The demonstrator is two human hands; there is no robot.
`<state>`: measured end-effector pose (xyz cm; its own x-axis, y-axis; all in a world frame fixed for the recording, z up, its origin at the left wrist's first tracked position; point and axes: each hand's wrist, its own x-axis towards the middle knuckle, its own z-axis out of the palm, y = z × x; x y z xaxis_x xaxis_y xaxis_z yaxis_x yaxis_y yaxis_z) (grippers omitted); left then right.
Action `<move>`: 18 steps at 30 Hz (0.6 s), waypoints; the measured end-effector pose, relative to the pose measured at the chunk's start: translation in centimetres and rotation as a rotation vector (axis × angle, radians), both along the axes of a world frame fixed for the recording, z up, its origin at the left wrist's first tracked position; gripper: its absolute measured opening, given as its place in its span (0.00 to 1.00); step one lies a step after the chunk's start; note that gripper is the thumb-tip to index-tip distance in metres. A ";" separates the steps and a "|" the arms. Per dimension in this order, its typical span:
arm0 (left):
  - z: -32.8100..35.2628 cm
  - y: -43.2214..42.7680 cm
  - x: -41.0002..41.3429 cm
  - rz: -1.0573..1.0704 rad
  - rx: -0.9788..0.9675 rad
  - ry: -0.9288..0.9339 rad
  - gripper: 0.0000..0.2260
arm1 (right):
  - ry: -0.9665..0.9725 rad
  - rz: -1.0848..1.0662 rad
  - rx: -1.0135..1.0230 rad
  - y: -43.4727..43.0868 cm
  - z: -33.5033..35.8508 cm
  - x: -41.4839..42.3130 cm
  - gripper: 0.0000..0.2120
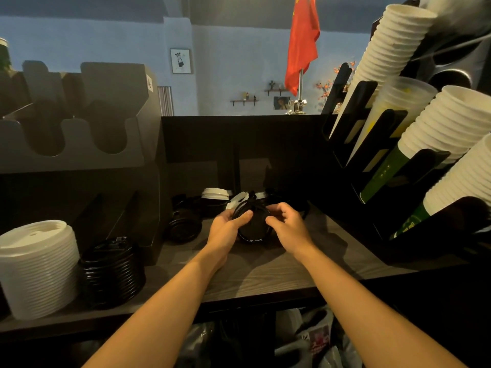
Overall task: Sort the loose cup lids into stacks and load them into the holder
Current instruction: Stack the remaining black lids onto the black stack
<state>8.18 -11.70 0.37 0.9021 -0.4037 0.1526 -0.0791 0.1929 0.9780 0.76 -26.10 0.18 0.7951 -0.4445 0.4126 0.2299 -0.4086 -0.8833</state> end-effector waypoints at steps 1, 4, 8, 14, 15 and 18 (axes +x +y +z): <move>0.0 0.0 0.0 -0.009 0.008 -0.001 0.13 | 0.000 -0.007 0.005 0.1 0.1 -0.1 0.09; 0.0 -0.1 0.0 -0.041 0.041 -0.020 0.09 | -0.002 -0.028 0.010 0.2 0.2 -0.3 0.09; 0.0 -0.1 -0.1 -0.045 0.038 -0.036 0.09 | -0.016 -0.009 0.029 0.4 0.3 -0.4 0.14; 0.3 0.1 -0.3 0.012 0.029 -0.012 0.14 | -0.021 -0.013 -0.002 0.4 0.2 -0.3 0.13; 0.4 0.2 -0.3 0.048 0.006 0.008 0.15 | -0.007 -0.021 -0.025 0.5 0.1 -0.2 0.12; 0.7 0.5 -0.4 0.187 -0.078 0.089 0.23 | 0.045 -0.104 -0.158 0.2 -0.2 0.2 0.12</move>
<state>7.77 -11.17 1.08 0.9714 -0.2182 0.0932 -0.0347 0.2580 0.9655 0.94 -25.85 0.02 0.7674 -0.4580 0.4486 0.1408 -0.5623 -0.8149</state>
